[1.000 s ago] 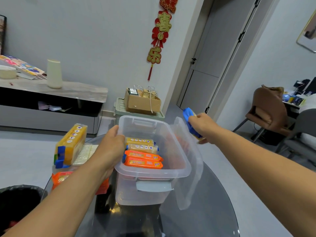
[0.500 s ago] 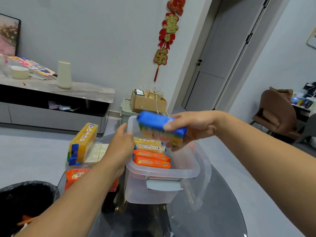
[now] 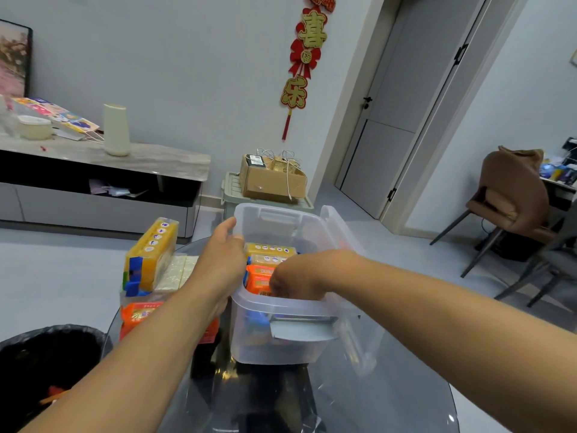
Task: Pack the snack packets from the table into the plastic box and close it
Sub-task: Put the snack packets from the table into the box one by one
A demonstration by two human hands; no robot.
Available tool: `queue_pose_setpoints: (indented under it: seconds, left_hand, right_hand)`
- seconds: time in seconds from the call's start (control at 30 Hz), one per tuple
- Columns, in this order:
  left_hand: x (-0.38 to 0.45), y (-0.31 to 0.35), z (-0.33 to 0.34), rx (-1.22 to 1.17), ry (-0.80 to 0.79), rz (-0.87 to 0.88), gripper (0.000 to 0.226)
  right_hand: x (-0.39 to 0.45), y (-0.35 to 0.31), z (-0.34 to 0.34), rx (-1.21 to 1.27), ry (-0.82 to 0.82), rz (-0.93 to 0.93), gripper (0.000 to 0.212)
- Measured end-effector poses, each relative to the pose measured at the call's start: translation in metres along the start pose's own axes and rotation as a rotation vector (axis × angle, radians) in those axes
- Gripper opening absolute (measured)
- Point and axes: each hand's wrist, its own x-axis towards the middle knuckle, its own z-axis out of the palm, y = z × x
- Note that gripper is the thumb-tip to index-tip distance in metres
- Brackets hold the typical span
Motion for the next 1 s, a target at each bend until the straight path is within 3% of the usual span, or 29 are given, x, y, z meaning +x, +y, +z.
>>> queue_pose_setpoints:
  seconds: [0.1,0.17,0.23,0.27,0.33,0.4,0.43,0.47,0.57,0.67,0.8,1.0]
  left_hand:
    - [0.0,-0.001,0.0,0.018,0.001,0.022,0.049]
    - [0.001,-0.002,-0.001,0.021,-0.009,0.031,0.049]
    - [0.003,-0.004,-0.002,0.046,-0.015,0.049,0.049]
    - [0.004,-0.004,-0.003,0.057,-0.017,0.055,0.05]
    - [0.005,-0.003,-0.002,0.063,-0.033,0.06,0.049]
    - [0.007,0.0,0.001,0.088,-0.061,0.057,0.05]
    - [0.007,0.002,0.0,0.091,-0.07,0.053,0.053]
    - [0.009,0.003,-0.001,0.092,-0.076,0.05,0.056]
    - [0.018,0.002,0.0,0.071,-0.091,0.03,0.051]
    - [0.024,-0.002,0.003,0.065,-0.091,-0.002,0.053]
    - [0.034,-0.003,0.005,0.021,-0.087,-0.016,0.052]
    - [0.041,-0.008,0.005,-0.013,-0.081,-0.019,0.051]
  right_hand:
    - [0.007,-0.005,0.002,-0.165,0.055,0.017,0.018]
    - [0.003,-0.001,-0.008,-0.006,0.017,0.076,0.016]
    - [-0.01,0.013,-0.028,0.321,0.039,0.081,0.025]
    - [-0.018,0.023,-0.039,0.463,0.148,0.059,0.026]
    - [-0.031,0.049,-0.058,0.654,0.547,0.072,0.02]
    - [-0.036,0.088,-0.06,0.735,0.956,0.214,0.011]
    - [-0.032,0.11,-0.054,0.721,1.076,0.333,0.008]
    - [-0.026,0.131,-0.042,0.704,1.093,0.463,0.006]
    - [0.0,0.171,0.007,0.764,0.794,0.678,0.018]
    - [0.022,0.17,0.05,0.911,0.556,0.679,0.052]
    - [0.062,0.173,0.078,0.889,0.441,0.687,0.056]
    - [0.077,0.18,0.091,0.872,0.5,0.766,0.034]
